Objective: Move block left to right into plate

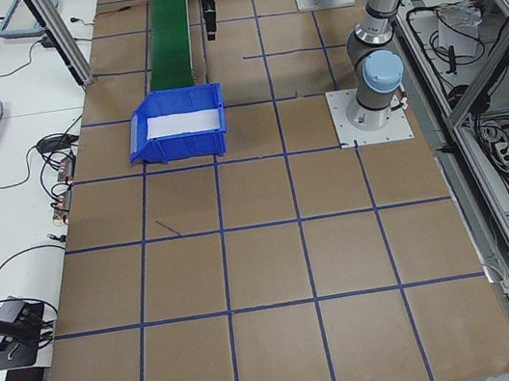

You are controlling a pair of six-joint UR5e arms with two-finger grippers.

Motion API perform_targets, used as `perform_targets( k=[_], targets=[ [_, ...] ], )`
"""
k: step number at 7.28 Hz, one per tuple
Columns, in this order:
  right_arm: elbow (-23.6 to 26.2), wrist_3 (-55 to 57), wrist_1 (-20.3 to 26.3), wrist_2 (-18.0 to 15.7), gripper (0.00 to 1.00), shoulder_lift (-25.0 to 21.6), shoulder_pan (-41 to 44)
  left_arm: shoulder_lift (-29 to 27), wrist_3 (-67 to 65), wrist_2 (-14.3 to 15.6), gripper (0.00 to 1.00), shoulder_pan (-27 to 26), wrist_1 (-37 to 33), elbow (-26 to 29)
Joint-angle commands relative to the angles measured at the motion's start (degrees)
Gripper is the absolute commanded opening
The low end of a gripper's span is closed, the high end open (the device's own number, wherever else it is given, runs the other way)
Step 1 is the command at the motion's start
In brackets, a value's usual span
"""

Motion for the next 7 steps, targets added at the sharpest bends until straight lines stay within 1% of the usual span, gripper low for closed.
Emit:
perform_targets(
  k=[1, 3, 4, 7],
  targets=[
    [-0.47, 2.14, 4.0, -2.68, 1.0, -0.17, 3.0, 0.05, 0.0, 0.0, 1.0, 0.01, 0.0, -0.02],
    [-0.02, 4.84, 4.43, -3.2, 1.0, -0.43, 3.35, 0.05, 0.0, 0.0, 1.0, 0.01, 0.0, -0.02],
    [-0.54, 10.26, 5.83, -3.12, 1.0, -0.35, 3.53, -0.03, 0.0, 0.0, 1.0, 0.01, 0.0, -0.02],
    [-0.99, 9.08, 6.02, -3.29, 1.0, -0.26, 3.44, -0.03, 0.0, 0.0, 1.0, 0.01, 0.0, -0.02]
  ],
)
